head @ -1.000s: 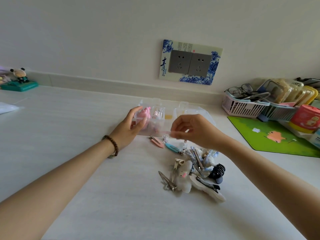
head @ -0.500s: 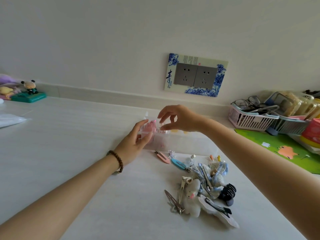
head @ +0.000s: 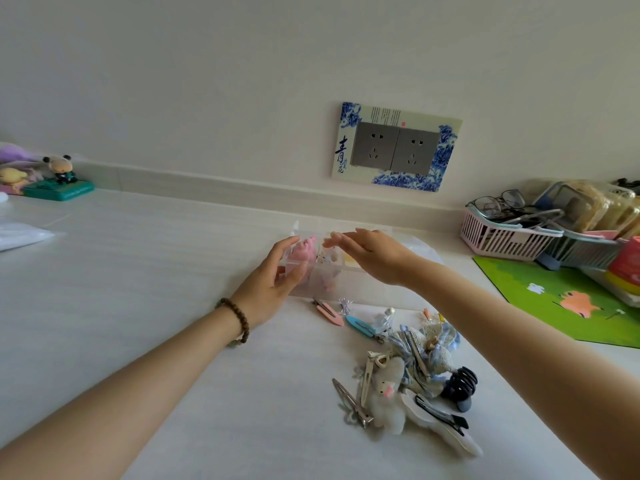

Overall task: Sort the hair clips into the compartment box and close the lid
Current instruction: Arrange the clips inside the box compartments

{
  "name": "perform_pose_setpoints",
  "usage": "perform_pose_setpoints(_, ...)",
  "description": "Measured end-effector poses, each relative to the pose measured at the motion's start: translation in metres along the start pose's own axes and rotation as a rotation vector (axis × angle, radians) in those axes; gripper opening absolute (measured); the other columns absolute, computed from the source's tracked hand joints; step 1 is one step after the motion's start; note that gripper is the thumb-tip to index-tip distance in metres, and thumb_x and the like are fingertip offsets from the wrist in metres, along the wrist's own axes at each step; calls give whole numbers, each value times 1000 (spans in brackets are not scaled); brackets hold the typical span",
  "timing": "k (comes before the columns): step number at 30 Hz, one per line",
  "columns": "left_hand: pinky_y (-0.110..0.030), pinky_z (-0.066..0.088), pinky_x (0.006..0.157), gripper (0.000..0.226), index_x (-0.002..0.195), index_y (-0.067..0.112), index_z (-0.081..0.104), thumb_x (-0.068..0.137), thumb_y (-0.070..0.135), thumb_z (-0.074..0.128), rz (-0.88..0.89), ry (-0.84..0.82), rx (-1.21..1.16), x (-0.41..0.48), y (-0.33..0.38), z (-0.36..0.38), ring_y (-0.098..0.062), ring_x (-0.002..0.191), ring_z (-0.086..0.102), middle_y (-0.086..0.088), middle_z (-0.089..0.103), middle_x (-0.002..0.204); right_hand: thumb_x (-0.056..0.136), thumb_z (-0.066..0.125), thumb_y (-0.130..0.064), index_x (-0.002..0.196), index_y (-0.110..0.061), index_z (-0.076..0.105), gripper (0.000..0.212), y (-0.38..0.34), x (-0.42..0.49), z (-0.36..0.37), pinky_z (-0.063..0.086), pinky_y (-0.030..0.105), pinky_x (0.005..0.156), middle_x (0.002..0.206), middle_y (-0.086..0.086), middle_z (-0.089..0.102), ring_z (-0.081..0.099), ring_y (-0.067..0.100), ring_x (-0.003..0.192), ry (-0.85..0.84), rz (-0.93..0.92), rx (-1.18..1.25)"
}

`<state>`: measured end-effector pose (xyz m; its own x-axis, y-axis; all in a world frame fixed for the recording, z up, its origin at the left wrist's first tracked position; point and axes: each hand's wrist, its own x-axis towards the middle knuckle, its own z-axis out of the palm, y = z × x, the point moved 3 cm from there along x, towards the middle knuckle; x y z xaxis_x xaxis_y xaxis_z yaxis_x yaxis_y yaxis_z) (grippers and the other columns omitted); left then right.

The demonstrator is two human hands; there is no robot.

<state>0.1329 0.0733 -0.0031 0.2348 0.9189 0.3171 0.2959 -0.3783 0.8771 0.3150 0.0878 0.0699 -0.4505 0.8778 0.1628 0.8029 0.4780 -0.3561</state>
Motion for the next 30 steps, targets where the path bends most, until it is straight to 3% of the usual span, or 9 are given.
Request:
perform_pose_setpoints(5, -32, 39, 99, 64, 133, 46, 26, 76, 69, 43, -8, -4, -2, 1, -1, 0, -13, 121, 49, 8, 37, 143, 96, 24, -51, 104, -26, 71, 53, 0, -7, -4, 37, 27, 98, 123, -1, 65, 54, 13, 117, -19, -1, 187)
perform_pose_setpoints(9, -30, 40, 98, 57, 131, 49, 28, 78, 65, 45, -2, -6, -24, 2, -2, 0, -13, 120, 51, 9, 39, 141, 96, 24, -51, 109, -24, 68, 54, -2, -9, -10, 42, 35, 98, 120, 7, 66, 57, 21, 113, 84, -22, 139)
perform_pose_setpoints(15, -24, 37, 93, 58, 130, 50, 28, 77, 65, 44, 3, -5, -3, 1, -2, 0, -13, 120, 50, 7, 40, 141, 98, 23, -45, 113, -20, 66, 52, 1, -7, -4, 25, 41, 113, 131, 3, 59, 47, 20, 126, 17, 17, 127)
perform_pose_setpoints(18, -23, 38, 90, 59, 130, 48, 28, 76, 66, 43, 5, 4, 1, 1, 0, 0, -13, 118, 52, 11, 41, 138, 99, 21, -43, 116, -22, 64, 51, -2, -10, -1, 11, 37, 116, 134, -3, 56, 43, 13, 129, -19, -6, 75)
perform_pose_setpoints(22, -25, 40, 88, 60, 132, 47, 27, 77, 65, 43, -4, 4, 11, 0, 0, -1, -13, 118, 51, 9, 41, 139, 98, 27, -43, 118, -19, 63, 48, -7, -25, -16, 31, 35, 110, 134, -1, 55, 47, 14, 126, 23, 25, 236)
perform_pose_setpoints(25, -23, 41, 84, 57, 131, 48, 27, 79, 66, 41, -1, 4, 26, 0, 1, -1, -13, 118, 50, 8, 43, 138, 93, 45, -41, 109, -23, 68, 32, -11, -48, -35, 47, 20, 93, 113, -10, 67, 62, 3, 104, 106, -35, 307)
perform_pose_setpoints(27, -25, 40, 88, 58, 132, 45, 27, 80, 66, 41, 0, 11, 27, 1, 1, 0, -13, 118, 50, 6, 43, 139, 87, 57, -36, 101, -23, 70, 23, -7, -66, -37, 51, 13, 80, 98, -12, 72, 67, -1, 88, 8, -31, 299)
perform_pose_setpoints(30, -21, 39, 85, 58, 132, 44, 29, 79, 66, 41, -1, 20, 28, 0, 1, 0, -12, 116, 52, 8, 46, 134, 82, 64, -38, 98, -22, 72, 24, 8, -86, -25, 54, 20, 83, 94, -9, 73, 68, 1, 82, -113, 59, 99)
